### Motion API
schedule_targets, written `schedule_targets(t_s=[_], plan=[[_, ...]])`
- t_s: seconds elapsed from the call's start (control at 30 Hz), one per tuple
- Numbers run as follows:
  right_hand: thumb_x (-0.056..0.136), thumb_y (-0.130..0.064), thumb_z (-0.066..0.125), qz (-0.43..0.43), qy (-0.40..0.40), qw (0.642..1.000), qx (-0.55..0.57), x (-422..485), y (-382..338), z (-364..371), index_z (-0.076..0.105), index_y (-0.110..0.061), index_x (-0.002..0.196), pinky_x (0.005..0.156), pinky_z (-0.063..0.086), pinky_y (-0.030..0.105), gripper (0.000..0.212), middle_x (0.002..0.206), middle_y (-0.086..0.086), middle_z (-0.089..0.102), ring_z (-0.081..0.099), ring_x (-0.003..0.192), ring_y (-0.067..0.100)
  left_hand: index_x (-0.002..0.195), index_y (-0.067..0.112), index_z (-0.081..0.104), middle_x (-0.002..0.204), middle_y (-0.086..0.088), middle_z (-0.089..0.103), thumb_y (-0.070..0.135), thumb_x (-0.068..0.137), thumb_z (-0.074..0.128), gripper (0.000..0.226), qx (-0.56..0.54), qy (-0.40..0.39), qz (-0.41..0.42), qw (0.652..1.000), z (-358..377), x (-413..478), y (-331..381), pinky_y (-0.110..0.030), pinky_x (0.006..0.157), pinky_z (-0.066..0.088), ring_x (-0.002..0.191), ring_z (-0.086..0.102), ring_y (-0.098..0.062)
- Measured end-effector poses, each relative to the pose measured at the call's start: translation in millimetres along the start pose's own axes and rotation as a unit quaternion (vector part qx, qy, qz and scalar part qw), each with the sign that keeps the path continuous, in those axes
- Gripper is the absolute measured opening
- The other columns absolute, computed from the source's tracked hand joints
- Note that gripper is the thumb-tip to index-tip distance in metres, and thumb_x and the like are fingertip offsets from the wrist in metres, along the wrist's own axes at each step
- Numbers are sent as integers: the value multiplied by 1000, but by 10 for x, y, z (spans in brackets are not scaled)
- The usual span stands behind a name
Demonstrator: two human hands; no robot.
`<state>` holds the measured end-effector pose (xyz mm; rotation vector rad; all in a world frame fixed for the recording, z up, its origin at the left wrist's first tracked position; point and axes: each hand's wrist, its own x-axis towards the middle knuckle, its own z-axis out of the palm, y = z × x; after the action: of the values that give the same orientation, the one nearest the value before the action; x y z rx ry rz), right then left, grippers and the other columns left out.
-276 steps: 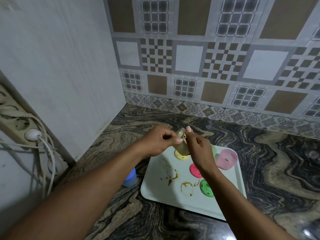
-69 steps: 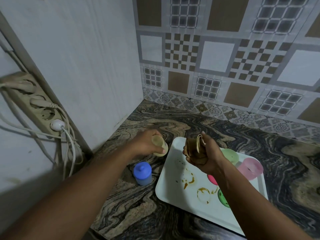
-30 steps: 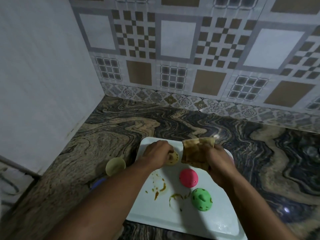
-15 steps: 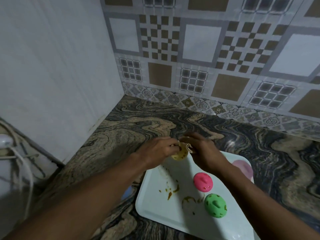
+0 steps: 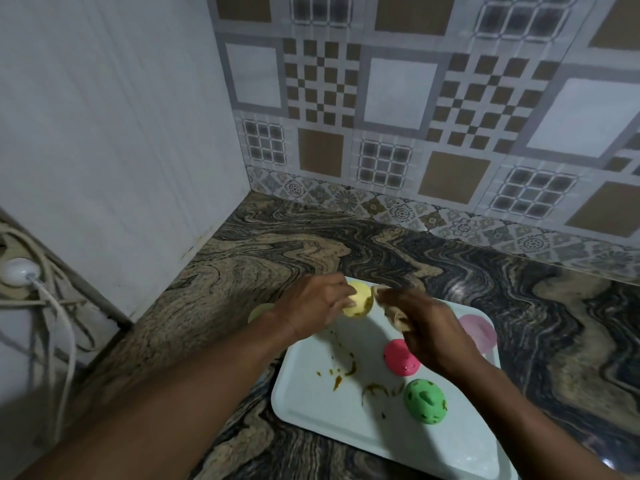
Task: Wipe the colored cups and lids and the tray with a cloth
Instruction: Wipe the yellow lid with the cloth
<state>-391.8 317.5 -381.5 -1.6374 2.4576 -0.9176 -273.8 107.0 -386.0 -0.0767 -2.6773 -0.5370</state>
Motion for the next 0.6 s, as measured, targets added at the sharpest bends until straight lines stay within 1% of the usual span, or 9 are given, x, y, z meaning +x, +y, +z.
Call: schedule_targets(t_s=[0.07,0.13,0.23,0.3,0.37,0.43,0.5,0.57,0.6], plan=[[83,6,59,18,67,998,3,85,-31,-18,69,-11,125,92,56,39,46,130,4,67,66,116,26,108,1,75,99,-15,71,13,91,70,22,-16,12,-15,1000,-23,54,30,-45,69,57,82,69,-35],[85,2,59,-9,82,996,-30,128,-114,65,68,-6,126,91,56,42,43,132,10,65,64,116,32,108,2,75,97,-13,70,13,91,70,21,-24,28,-20,999,-36,108,81,-43,68,56,81,68,-34],[66,17,68,-22,65,995,-76,31,-225,284,66,0,127,89,57,49,63,135,17,62,62,116,41,105,4,76,94,-9,70,17,91,72,20,-22,57,-40,997,-36,148,91,-42,67,55,79,67,-28],[60,18,69,-15,64,995,-78,-54,-271,411,64,1,129,92,56,47,71,138,18,61,61,116,43,106,5,76,96,-7,70,18,90,72,21,-22,71,-68,995,-8,116,82,-41,68,54,80,67,-27],[59,16,70,-10,53,996,-71,-114,-301,502,63,0,131,92,55,42,74,139,16,60,62,116,40,106,6,76,95,-7,70,18,89,73,21,-25,82,-100,991,33,65,71,-41,70,55,81,66,-26],[64,11,66,-16,30,999,-39,-166,-306,532,64,-6,131,92,55,36,69,136,10,63,64,115,32,103,7,77,92,-5,70,20,87,74,20,-35,86,-138,986,72,17,69,-40,69,54,79,66,-24],[73,4,57,-6,37,999,28,-215,-275,510,69,-17,123,90,55,30,56,127,0,68,67,111,22,93,11,75,86,1,68,26,85,76,16,-49,101,-192,975,71,7,47,-37,65,54,76,64,-20],[81,4,52,78,108,982,133,-201,-226,479,71,-22,115,92,55,30,47,116,-7,72,69,106,16,84,18,70,81,8,62,32,84,75,16,-59,108,-234,964,46,14,3,-34,64,52,75,62,-18],[84,7,50,136,146,963,180,-166,-206,452,71,-22,117,91,56,32,49,111,-9,74,69,103,13,82,20,67,81,10,60,33,84,75,16,-69,103,-245,961,39,26,-13,-33,64,51,75,61,-16]])
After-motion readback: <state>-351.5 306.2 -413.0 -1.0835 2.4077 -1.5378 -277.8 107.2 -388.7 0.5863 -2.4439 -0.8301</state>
